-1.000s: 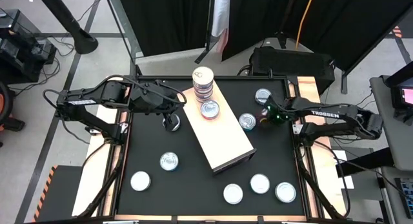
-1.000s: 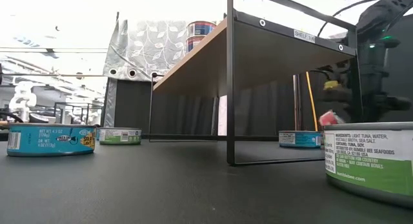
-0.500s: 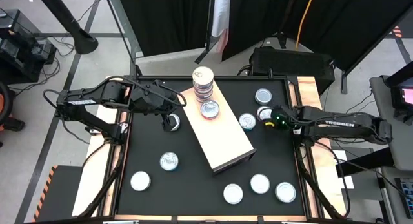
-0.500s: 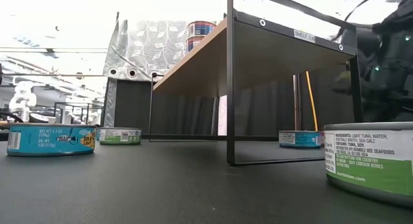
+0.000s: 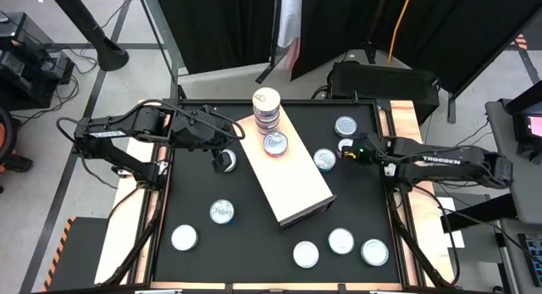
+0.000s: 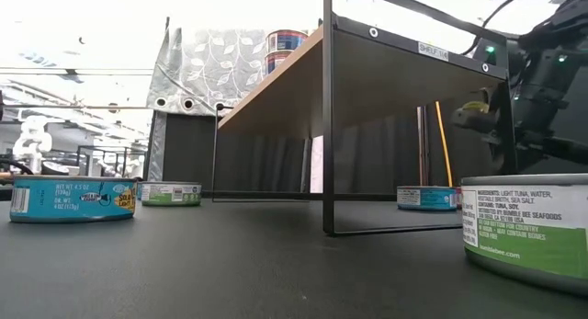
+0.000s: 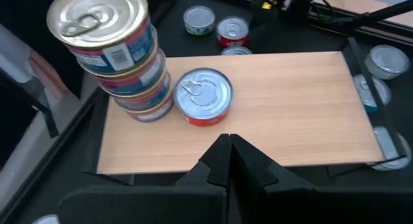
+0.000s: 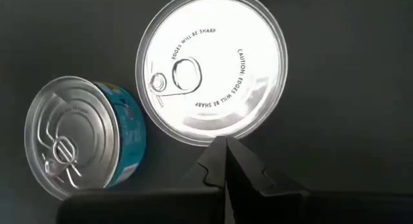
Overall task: Stack canned seafood by type on shelf
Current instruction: Stack the red tuna can on top of the red tuna can on the shelf
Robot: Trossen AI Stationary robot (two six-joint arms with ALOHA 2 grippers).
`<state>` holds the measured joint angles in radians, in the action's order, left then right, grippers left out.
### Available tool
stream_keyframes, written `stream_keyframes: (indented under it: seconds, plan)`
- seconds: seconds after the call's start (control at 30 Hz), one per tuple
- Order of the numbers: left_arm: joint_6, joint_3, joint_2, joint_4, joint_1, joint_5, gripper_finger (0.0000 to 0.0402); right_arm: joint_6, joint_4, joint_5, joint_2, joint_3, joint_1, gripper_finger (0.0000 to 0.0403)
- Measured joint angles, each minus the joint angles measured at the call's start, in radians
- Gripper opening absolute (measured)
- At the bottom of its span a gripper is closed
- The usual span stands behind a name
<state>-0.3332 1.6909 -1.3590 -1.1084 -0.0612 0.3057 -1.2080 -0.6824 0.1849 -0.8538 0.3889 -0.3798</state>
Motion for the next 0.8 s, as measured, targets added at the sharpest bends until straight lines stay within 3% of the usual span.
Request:
stream_keyframes:
  seconds: [0.47, 0.8]
  plan:
    - [-0.027, 0.000, 0.000, 0.000, 0.000, -0.045, 0.0010, -0.010, 0.025, -0.018, -0.053, -0.012, 0.003, 0.0000]
    - [-0.026, 0.000, 0.000, 0.000, 0.000, -0.047, 0.0010, -0.063, -0.054, -0.066, -0.060, -0.049, 0.089, 0.0000]
